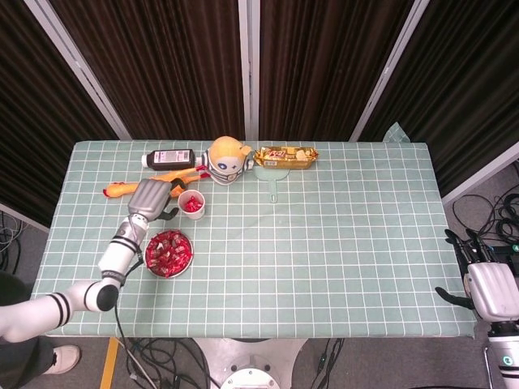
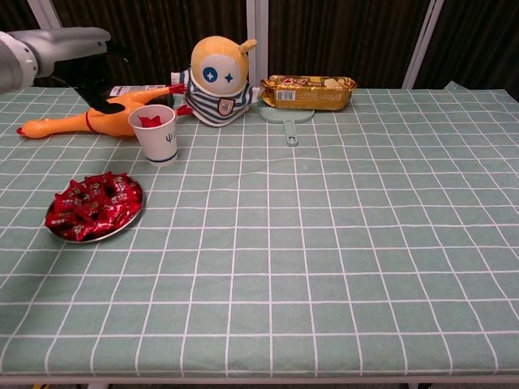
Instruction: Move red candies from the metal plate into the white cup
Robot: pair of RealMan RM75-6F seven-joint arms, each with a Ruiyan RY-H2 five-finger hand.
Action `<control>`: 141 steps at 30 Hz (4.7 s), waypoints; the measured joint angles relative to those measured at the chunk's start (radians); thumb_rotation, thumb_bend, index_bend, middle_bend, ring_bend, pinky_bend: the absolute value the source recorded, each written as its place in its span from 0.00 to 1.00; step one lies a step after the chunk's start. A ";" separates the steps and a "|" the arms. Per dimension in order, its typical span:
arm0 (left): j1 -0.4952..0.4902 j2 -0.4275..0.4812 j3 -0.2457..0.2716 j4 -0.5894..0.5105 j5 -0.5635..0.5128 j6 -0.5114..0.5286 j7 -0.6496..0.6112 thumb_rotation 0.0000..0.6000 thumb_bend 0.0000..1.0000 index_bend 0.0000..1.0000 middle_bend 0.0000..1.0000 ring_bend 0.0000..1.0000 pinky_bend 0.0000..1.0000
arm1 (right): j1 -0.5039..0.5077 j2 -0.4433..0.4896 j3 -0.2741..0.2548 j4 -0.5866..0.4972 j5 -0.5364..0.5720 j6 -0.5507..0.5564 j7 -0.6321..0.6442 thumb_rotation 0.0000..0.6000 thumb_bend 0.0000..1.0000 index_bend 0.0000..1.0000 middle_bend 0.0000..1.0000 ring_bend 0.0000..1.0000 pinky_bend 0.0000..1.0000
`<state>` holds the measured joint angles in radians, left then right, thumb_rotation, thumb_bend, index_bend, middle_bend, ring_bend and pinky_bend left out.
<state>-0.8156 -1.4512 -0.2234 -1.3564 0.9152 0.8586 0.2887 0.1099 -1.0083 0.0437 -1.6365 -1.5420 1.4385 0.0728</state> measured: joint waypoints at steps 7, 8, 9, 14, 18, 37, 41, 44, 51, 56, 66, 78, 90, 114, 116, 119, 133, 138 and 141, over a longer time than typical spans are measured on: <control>0.131 0.053 0.085 -0.060 0.091 0.120 -0.054 1.00 0.31 0.45 0.99 0.96 1.00 | 0.003 -0.005 -0.001 0.003 -0.005 -0.002 0.002 1.00 0.03 0.03 0.21 0.01 0.20; 0.148 0.058 0.103 -0.064 0.105 0.134 -0.054 1.00 0.31 0.45 0.98 0.96 1.00 | 0.004 -0.005 -0.002 0.003 -0.007 -0.003 0.002 1.00 0.03 0.03 0.21 0.01 0.20; 0.158 0.059 0.115 -0.065 0.115 0.141 -0.052 1.00 0.31 0.46 0.99 0.96 1.00 | 0.004 -0.006 -0.002 0.003 -0.009 -0.002 0.002 1.00 0.03 0.03 0.21 0.01 0.20; 0.176 0.053 0.157 -0.054 0.134 0.127 -0.019 1.00 0.31 0.46 0.99 0.96 1.00 | 0.006 -0.006 -0.004 0.000 -0.018 0.000 0.000 1.00 0.03 0.03 0.21 0.01 0.21; 0.189 0.041 0.183 -0.059 0.147 0.115 -0.002 1.00 0.31 0.46 0.99 0.96 1.00 | 0.003 -0.005 -0.006 -0.002 -0.017 0.003 0.000 1.00 0.03 0.03 0.21 0.01 0.21; 0.231 -0.044 0.194 -0.015 0.115 0.098 0.055 1.00 0.30 0.47 0.99 0.96 1.00 | 0.009 -0.002 -0.005 -0.008 -0.017 -0.002 -0.008 1.00 0.03 0.03 0.21 0.01 0.21; 0.231 -0.053 0.191 -0.008 0.120 0.089 0.058 1.00 0.30 0.48 0.99 0.96 1.00 | 0.008 -0.002 -0.005 -0.010 -0.016 -0.002 -0.009 1.00 0.03 0.03 0.21 0.01 0.21; 0.233 -0.055 0.189 -0.013 0.132 0.096 0.057 1.00 0.30 0.48 0.99 0.96 1.00 | 0.008 -0.001 -0.005 -0.011 -0.014 -0.001 -0.011 1.00 0.03 0.03 0.21 0.01 0.21; 0.240 -0.052 0.186 -0.044 0.158 0.122 0.074 1.00 0.30 0.48 0.99 0.96 1.00 | 0.007 0.001 -0.006 -0.013 -0.013 -0.002 -0.015 1.00 0.03 0.03 0.21 0.01 0.21; 0.235 -0.065 0.183 -0.026 0.141 0.101 0.090 1.00 0.30 0.48 0.99 0.96 1.00 | 0.005 0.002 -0.006 -0.014 -0.011 -0.001 -0.014 1.00 0.03 0.03 0.21 0.01 0.21; 0.233 -0.093 0.177 0.024 0.120 0.073 0.093 1.00 0.31 0.53 0.99 0.96 1.00 | 0.003 0.004 -0.006 -0.019 -0.011 0.003 -0.019 1.00 0.03 0.03 0.21 0.01 0.21; 0.245 -0.092 0.171 0.030 0.158 0.089 0.059 1.00 0.33 0.59 1.00 0.96 1.00 | 0.004 0.008 -0.005 -0.025 -0.010 0.002 -0.024 1.00 0.03 0.03 0.21 0.01 0.21; 0.230 0.015 0.095 -0.103 0.213 0.132 -0.013 1.00 0.34 0.59 1.00 0.96 1.00 | 0.006 0.005 -0.003 -0.020 -0.011 0.002 -0.019 1.00 0.03 0.03 0.21 0.01 0.21; -0.110 -0.044 -0.065 0.050 -0.126 -0.138 0.086 1.00 0.34 0.57 0.99 0.96 1.00 | 0.001 0.007 -0.001 -0.017 0.000 0.002 -0.016 1.00 0.03 0.03 0.21 0.01 0.21; -0.132 -0.057 -0.059 0.076 -0.165 -0.151 0.103 1.00 0.34 0.57 0.99 0.96 1.00 | 0.001 0.007 -0.001 -0.017 0.001 0.003 -0.016 1.00 0.03 0.03 0.21 0.01 0.21; -0.157 -0.073 -0.043 0.105 -0.202 -0.157 0.128 1.00 0.34 0.56 0.99 0.96 1.00 | 0.000 0.008 0.000 -0.016 0.005 0.004 -0.016 1.00 0.03 0.03 0.21 0.01 0.21; -0.190 -0.099 0.001 0.146 -0.263 -0.126 0.170 1.00 0.34 0.42 0.98 0.96 1.00 | -0.007 0.009 -0.001 -0.013 0.004 0.012 -0.009 1.00 0.03 0.03 0.21 0.01 0.21; -0.164 -0.065 -0.003 0.078 -0.233 -0.066 0.141 1.00 0.34 0.32 0.95 0.94 1.00 | -0.009 0.010 -0.002 -0.010 0.000 0.016 -0.003 1.00 0.03 0.03 0.21 0.01 0.21; -0.125 -0.031 -0.008 0.018 -0.185 0.000 0.097 1.00 0.32 0.31 0.86 0.83 1.00 | -0.009 0.011 -0.001 -0.006 0.000 0.015 0.002 1.00 0.03 0.03 0.21 0.01 0.21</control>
<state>-0.9405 -1.4826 -0.2313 -1.3384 0.7297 0.8585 0.3860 0.1005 -0.9974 0.0422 -1.6421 -1.5417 1.4539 0.0746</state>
